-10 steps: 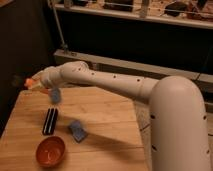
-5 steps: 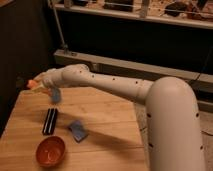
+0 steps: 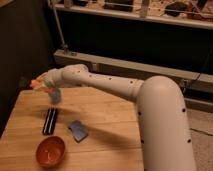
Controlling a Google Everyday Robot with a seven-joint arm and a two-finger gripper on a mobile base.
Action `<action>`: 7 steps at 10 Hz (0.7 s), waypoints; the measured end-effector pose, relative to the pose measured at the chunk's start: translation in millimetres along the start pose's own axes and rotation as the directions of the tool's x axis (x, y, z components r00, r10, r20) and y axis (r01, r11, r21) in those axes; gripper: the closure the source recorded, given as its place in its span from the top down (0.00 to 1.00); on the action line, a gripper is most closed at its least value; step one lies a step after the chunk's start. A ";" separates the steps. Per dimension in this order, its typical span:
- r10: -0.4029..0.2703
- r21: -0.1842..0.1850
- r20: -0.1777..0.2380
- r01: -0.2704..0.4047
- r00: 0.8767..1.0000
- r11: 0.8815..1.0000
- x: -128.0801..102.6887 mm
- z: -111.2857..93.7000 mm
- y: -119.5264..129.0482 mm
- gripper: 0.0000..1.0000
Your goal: Place the pepper in the ceramic cup
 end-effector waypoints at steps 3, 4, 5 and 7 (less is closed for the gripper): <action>0.001 -0.008 -0.039 -0.001 0.999 1.000 12.3 16.0 -8.0 0.00; 0.005 -0.008 -0.051 -0.006 0.999 1.000 17.9 20.3 -12.6 0.00; 0.009 -0.008 -0.053 -0.009 0.999 1.000 19.2 22.4 -14.8 0.00; 0.011 -0.011 -0.053 -0.011 0.999 1.000 23.7 29.7 -20.5 0.00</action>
